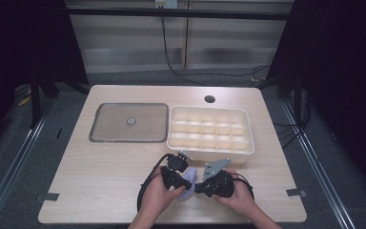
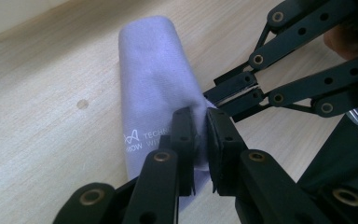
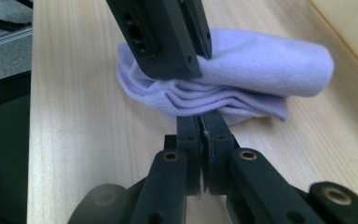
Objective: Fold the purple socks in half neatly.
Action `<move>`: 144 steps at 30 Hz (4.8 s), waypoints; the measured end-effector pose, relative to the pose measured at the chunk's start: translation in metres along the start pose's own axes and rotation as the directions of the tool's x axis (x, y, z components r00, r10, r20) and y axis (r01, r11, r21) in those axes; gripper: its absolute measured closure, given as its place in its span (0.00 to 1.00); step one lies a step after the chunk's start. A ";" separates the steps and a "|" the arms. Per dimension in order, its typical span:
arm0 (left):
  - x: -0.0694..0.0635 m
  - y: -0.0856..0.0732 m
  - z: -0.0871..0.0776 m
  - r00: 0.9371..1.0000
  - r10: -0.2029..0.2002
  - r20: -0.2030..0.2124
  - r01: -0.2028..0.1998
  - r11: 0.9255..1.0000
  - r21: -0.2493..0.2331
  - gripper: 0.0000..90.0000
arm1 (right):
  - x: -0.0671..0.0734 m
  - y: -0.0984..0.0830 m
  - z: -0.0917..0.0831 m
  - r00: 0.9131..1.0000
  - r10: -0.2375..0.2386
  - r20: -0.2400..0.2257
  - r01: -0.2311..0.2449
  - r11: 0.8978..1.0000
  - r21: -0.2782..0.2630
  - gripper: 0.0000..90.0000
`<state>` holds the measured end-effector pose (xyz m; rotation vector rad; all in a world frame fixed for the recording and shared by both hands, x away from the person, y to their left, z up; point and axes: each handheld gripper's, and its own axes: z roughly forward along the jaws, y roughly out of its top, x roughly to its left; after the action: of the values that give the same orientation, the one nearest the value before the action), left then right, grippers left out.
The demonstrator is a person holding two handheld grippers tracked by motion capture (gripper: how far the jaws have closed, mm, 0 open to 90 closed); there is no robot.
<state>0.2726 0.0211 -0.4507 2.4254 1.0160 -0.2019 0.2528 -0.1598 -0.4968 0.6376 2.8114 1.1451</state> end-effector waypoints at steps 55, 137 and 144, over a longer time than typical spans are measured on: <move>-0.005 -0.014 0.010 0.999 0.028 -0.026 -0.029 0.999 -0.029 0.91 | -0.016 -0.002 -0.029 0.995 0.076 0.064 -0.071 0.995 -0.072 0.99; 0.005 -0.018 0.005 1.000 -0.007 -0.017 0.007 1.000 -0.013 0.88 | -0.032 0.016 0.001 0.994 0.073 0.083 -0.071 0.997 -0.026 1.00; 0.003 -0.020 0.006 0.999 -0.012 -0.040 0.011 0.999 -0.031 0.90 | -0.032 0.011 0.004 0.992 0.075 0.100 -0.074 0.997 -0.009 1.00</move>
<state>0.2606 0.0322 -0.4643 2.4056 1.0429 -0.1412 0.2869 -0.1627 -0.4961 0.7831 2.7209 1.0985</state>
